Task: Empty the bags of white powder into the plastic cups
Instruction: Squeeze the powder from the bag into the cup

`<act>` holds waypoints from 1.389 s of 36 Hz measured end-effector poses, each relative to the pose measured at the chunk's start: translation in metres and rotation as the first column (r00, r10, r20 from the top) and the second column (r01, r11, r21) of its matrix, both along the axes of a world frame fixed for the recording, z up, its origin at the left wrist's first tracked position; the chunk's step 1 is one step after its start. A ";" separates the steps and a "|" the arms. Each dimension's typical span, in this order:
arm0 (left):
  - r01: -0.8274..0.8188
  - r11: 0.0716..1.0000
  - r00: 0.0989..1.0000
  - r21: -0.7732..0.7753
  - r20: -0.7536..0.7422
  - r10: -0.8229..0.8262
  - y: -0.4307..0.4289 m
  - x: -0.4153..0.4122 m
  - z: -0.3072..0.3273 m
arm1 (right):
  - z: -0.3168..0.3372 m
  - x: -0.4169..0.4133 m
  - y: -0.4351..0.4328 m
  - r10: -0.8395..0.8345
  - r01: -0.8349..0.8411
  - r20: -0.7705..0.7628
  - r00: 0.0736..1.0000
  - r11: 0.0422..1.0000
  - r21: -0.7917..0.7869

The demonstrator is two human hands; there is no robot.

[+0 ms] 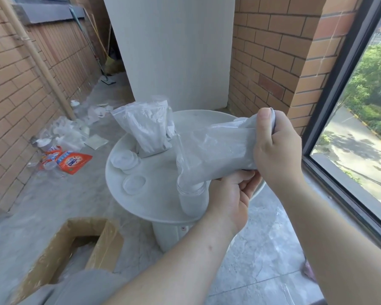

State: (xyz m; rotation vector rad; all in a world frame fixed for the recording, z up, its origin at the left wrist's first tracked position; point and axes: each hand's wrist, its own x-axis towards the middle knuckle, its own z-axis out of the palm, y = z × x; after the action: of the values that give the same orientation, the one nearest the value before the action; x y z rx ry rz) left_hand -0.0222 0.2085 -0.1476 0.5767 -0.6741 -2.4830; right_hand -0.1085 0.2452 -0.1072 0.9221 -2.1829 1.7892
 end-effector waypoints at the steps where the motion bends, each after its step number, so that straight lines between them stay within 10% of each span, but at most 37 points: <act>1: 0.002 1.000 1.000 -0.002 0.001 -0.002 -0.001 0.000 0.000 | 0.001 0.001 0.000 0.001 -0.001 -0.003 1.000 1.000 -0.003; 50: 0.105 0.994 0.994 0.041 -0.030 -0.104 -0.003 0.002 0.006 | 0.001 0.008 -0.005 -0.005 0.005 -0.078 0.997 1.000 -0.008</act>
State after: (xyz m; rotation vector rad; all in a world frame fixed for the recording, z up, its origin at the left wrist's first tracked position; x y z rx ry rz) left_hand -0.0205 0.2053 -0.1415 0.5343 -0.6575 -2.6033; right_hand -0.1007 0.2405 -0.1066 0.9671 -2.1276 1.7278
